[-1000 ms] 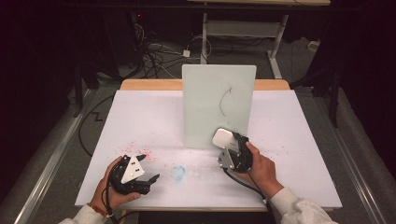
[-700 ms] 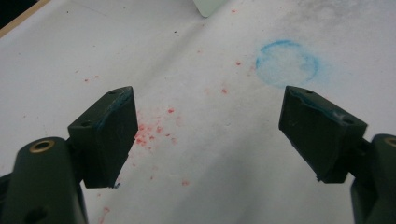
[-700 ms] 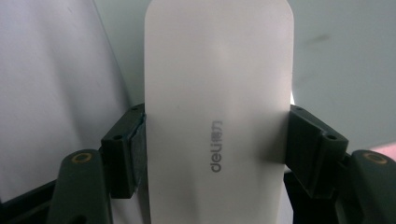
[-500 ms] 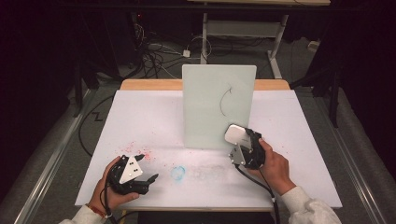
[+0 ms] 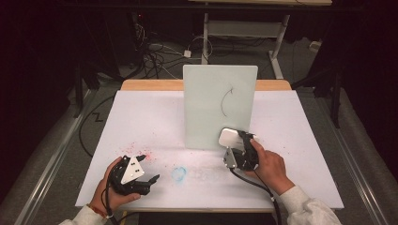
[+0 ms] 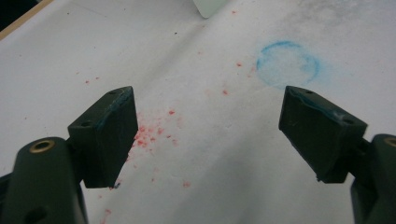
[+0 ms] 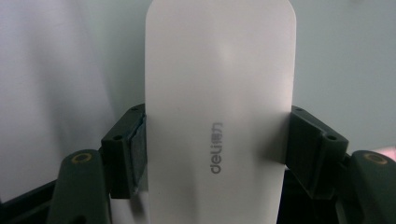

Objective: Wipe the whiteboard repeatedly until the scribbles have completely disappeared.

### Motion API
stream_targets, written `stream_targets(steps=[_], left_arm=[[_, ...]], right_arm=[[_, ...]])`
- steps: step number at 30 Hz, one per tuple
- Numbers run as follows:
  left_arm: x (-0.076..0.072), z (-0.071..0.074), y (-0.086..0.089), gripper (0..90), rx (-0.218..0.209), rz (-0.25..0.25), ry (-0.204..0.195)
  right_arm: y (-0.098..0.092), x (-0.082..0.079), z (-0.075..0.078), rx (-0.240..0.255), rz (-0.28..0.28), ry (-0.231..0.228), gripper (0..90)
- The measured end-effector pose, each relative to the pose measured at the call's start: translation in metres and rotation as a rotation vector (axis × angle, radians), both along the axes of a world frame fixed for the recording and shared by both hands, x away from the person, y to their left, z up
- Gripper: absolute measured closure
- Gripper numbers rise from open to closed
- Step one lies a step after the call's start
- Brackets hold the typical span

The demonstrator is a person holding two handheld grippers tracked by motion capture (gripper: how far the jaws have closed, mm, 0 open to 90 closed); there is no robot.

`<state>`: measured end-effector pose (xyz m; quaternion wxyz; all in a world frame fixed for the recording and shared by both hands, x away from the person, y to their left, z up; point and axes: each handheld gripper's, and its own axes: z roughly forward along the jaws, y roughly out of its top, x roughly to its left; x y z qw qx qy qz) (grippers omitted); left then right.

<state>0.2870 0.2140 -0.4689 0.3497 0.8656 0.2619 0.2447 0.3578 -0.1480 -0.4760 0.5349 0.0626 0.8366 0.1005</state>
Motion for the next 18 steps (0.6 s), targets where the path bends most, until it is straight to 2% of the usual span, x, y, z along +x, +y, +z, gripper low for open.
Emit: stream_targets(steps=[1,2,4,7,10,13,18], left_arm=[[0.000,0.000,0.000,18.9,0.000,0.000,0.000],[0.000,0.000,0.000,18.9,-0.001,0.001,-0.001],[0.000,0.001,0.001,18.9,0.000,0.002,-0.002],[0.000,0.001,0.002,18.9,-0.001,0.006,-0.003],[0.000,0.001,0.000,18.9,0.001,0.002,-0.005],[-0.001,0.002,0.000,18.9,0.001,-0.003,-0.011],[0.001,0.001,0.001,18.9,-0.002,-0.003,-0.009]], right_arm=[[0.002,-0.001,-0.003,-0.046,0.016,0.028,31.1],[0.002,-0.002,-0.004,-0.073,0.016,0.042,31.1],[0.001,-0.003,-0.006,-0.125,0.014,0.049,31.1],[-0.007,-0.002,-0.006,-0.127,0.012,0.054,31.1],[-0.008,-0.002,-0.006,-0.127,0.001,0.039,31.0],[-0.002,-0.002,-0.011,-0.125,-0.004,0.011,30.9],[0.018,-0.003,-0.013,-0.114,0.012,-0.014,31.0]])
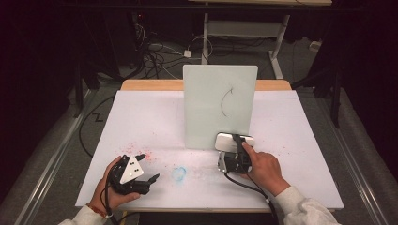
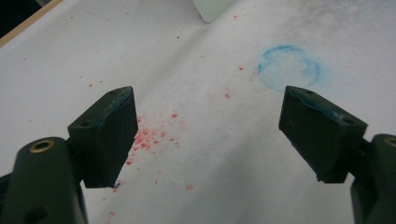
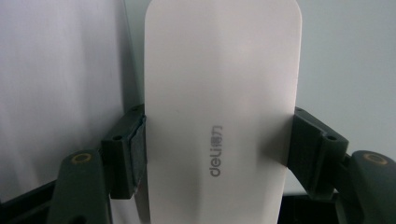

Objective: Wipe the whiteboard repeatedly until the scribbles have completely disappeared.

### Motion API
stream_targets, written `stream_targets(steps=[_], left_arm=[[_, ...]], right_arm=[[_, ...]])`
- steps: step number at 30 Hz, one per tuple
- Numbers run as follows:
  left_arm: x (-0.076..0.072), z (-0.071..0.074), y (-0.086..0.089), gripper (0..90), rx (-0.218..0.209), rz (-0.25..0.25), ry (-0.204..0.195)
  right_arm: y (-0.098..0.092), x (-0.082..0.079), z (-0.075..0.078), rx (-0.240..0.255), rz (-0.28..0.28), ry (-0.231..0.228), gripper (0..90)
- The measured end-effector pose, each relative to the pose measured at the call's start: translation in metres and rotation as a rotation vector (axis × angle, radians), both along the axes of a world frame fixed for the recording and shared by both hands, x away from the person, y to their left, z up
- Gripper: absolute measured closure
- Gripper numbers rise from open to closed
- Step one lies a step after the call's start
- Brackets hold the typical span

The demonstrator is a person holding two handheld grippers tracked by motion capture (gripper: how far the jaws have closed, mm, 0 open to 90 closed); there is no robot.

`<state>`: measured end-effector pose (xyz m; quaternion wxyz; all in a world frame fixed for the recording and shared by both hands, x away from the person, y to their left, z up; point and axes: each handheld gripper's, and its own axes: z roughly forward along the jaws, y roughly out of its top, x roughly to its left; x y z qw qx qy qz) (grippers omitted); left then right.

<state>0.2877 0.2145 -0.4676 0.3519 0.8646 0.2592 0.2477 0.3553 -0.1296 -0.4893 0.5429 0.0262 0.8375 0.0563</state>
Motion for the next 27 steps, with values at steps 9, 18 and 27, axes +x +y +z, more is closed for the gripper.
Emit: stream_targets(steps=[9,18,27], left_arm=[[-0.001,0.000,0.001,18.9,-0.002,0.004,0.000],[-0.001,0.000,0.000,18.9,0.003,0.005,0.003],[-0.001,0.000,0.001,18.9,-0.003,0.007,0.003]], right_arm=[[-0.005,0.008,0.022,0.128,-0.035,-0.065,31.1],[-0.041,0.017,0.050,0.321,-0.140,-0.106,31.1],[-0.025,0.009,0.024,0.189,-0.062,0.001,31.0]])
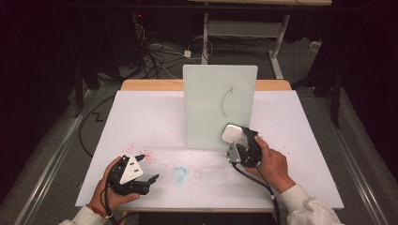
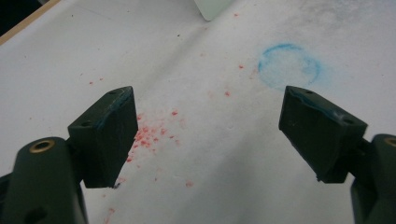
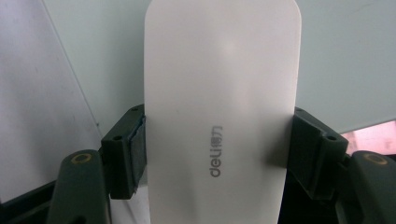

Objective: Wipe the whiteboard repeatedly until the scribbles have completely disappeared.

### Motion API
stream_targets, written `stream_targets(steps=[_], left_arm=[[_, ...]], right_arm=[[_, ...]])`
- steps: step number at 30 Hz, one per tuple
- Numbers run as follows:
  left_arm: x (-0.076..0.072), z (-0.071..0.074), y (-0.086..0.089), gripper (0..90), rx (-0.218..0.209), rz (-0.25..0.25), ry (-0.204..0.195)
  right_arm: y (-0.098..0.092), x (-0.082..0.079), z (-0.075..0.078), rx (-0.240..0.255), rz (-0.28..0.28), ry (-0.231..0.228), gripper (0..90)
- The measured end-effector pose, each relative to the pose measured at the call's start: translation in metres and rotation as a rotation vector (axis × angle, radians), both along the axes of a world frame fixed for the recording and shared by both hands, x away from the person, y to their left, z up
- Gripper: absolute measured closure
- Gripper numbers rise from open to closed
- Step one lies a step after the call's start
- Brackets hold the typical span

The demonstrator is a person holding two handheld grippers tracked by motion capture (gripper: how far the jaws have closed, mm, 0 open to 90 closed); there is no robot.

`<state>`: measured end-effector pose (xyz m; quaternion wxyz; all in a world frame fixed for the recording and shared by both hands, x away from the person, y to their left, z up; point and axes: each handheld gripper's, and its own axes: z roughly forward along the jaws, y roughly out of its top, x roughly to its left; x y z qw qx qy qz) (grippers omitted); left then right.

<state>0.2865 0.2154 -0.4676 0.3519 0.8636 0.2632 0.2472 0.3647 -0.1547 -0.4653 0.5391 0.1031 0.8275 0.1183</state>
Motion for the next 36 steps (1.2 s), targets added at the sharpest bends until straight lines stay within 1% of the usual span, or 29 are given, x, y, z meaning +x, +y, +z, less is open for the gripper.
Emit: stream_targets(steps=[1,4,5,7,8,9,11,14,18,23,28,32,34,36], left_arm=[[0.000,0.000,0.000,18.9,0.000,-0.001,0.001],[0.000,0.000,0.000,18.9,0.002,-0.003,0.000],[0.001,0.000,0.000,18.9,0.001,-0.002,0.001],[0.001,-0.001,0.000,18.9,0.003,-0.001,0.002],[0.001,-0.001,0.000,18.9,0.002,-0.001,0.003],[0.001,-0.001,0.000,18.9,0.002,-0.002,0.003],[0.001,-0.001,0.000,18.9,0.003,-0.004,0.001],[0.001,0.000,0.000,18.9,0.000,-0.001,0.000],[0.002,0.000,0.000,18.9,0.003,-0.006,-0.004],[0.003,-0.001,0.004,18.9,-0.016,-0.002,0.000],[0.003,-0.001,0.004,18.9,-0.012,-0.006,0.004],[0.001,0.000,0.006,18.9,-0.017,-0.002,-0.001],[0.000,0.000,0.006,18.9,-0.016,0.001,0.000],[-0.001,0.000,0.007,18.9,-0.013,0.004,0.000]], right_arm=[[0.000,0.001,0.003,0.020,0.001,0.004,31.1],[0.002,0.005,0.014,0.063,-0.022,-0.027,31.1],[0.002,0.007,0.018,0.092,-0.032,-0.031,31.0],[0.002,0.010,0.026,0.152,-0.047,-0.022,31.0],[0.002,0.012,0.030,0.177,-0.055,-0.025,31.0],[0.003,0.013,0.032,0.198,-0.064,-0.025,31.0],[0.005,0.014,0.035,0.220,-0.076,-0.025,31.0],[0.009,0.013,0.033,0.238,-0.082,-0.032,31.0],[0.011,0.011,0.029,0.245,-0.080,-0.034,31.0],[0.010,0.011,0.026,0.261,-0.075,-0.029,31.0],[0.011,0.010,0.025,0.260,-0.077,-0.019,31.1],[0.011,0.010,0.025,0.258,-0.074,-0.011,31.0],[0.012,0.010,0.025,0.257,-0.078,-0.014,31.1],[0.014,0.010,0.024,0.258,-0.094,-0.019,31.1]])
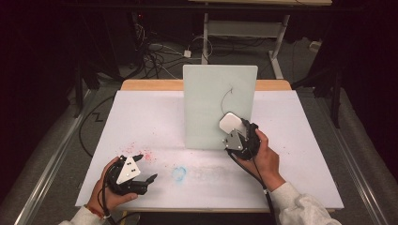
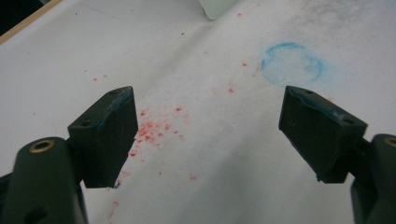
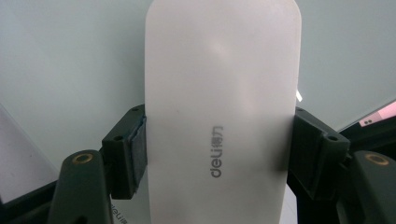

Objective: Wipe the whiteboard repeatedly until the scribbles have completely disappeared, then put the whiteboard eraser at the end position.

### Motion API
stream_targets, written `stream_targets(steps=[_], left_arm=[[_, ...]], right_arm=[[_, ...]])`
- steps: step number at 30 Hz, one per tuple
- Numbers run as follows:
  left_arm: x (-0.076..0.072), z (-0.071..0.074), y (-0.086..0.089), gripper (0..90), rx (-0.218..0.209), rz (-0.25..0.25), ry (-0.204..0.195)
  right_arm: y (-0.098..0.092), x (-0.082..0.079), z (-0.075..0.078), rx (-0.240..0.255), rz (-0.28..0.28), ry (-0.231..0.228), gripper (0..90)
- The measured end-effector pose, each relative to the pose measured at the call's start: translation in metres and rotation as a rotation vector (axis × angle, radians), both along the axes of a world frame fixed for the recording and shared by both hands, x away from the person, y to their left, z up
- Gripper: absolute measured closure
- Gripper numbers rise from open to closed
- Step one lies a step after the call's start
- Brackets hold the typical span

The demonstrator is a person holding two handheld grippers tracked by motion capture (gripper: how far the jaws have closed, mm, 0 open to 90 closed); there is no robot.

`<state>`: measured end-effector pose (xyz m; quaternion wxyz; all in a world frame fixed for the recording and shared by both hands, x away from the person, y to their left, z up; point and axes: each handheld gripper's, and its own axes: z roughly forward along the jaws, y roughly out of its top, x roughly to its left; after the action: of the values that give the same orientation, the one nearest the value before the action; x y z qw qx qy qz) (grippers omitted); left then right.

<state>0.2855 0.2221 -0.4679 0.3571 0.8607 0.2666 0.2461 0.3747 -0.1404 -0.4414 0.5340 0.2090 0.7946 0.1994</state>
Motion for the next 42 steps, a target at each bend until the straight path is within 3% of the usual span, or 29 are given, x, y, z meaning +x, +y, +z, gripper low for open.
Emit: stream_targets(steps=[15,26,34,39,42], left_arm=[[-0.001,-0.001,-0.001,18.9,0.009,0.003,0.003],[0.000,-0.001,-0.005,18.9,0.012,-0.011,-0.001],[-0.001,0.000,-0.006,18.9,0.008,-0.009,0.000],[-0.001,0.000,-0.004,18.9,0.003,-0.006,0.001],[-0.001,0.000,-0.003,18.9,0.001,-0.005,-0.001]], right_arm=[[0.014,0.009,0.008,0.103,0.029,0.047,30.0],[0.008,0.022,0.042,0.275,-0.014,0.033,30.2],[0.003,0.034,0.072,0.401,-0.040,-0.013,30.2],[0.001,0.040,0.086,0.455,-0.051,-0.033,30.3],[0.002,0.041,0.088,0.453,-0.053,-0.039,30.3]])
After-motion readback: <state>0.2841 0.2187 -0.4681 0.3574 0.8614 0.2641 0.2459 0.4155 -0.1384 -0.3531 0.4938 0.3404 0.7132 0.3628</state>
